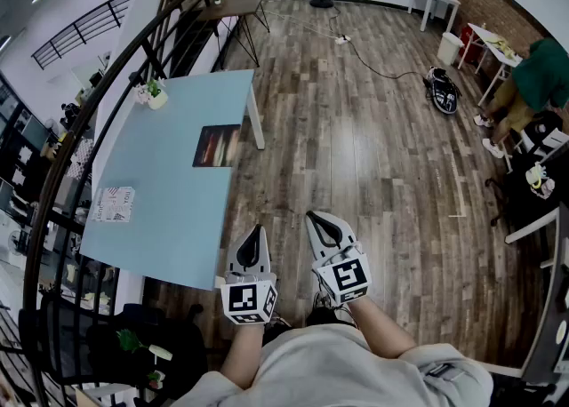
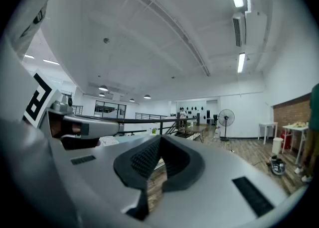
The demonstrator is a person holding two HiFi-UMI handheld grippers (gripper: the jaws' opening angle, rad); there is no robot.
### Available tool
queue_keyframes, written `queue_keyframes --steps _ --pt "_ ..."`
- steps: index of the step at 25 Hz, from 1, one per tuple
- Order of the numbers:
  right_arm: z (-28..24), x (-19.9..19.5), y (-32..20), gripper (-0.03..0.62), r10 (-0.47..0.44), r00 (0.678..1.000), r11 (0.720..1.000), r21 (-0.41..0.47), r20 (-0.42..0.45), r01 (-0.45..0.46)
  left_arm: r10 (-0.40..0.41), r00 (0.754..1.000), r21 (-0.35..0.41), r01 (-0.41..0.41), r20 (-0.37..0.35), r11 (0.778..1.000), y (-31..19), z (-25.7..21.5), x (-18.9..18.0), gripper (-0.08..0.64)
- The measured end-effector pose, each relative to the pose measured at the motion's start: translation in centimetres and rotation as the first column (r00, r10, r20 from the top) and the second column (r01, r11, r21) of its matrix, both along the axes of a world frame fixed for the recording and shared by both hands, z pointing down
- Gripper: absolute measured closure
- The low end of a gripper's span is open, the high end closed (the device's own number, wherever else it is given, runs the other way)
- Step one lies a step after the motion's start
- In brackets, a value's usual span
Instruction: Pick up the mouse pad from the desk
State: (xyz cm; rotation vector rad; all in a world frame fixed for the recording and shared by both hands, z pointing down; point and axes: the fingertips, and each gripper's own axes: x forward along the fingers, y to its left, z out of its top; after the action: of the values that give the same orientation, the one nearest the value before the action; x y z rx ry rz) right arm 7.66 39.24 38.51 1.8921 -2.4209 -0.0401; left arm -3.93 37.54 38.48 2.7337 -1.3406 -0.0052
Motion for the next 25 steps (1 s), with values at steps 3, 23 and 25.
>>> queue_keyframes --steps 3,23,25 --pt "0.3 -0.6 0.5 0.589 0.008 1.000 1.000 -0.016 0.008 -0.008 0.013 1.000 0.006 -0.013 0.012 1.000 0.6 -0.1 -0.4 0.548" --pt "1.4 2.8 -1.2 0.567 -0.076 0.995 0.997 0.011 0.063 0.075 0.057 0.998 -0.077 -0.056 0.010 0.995 -1.0 2.5 5.2 0.534" --pt "1.2 4.1 -2.0 0.560 -0.079 0.996 0.997 0.010 0.051 0.079 0.049 0.999 -0.079 -0.048 0.013 0.996 -1.4 2.7 6.3 0.517"
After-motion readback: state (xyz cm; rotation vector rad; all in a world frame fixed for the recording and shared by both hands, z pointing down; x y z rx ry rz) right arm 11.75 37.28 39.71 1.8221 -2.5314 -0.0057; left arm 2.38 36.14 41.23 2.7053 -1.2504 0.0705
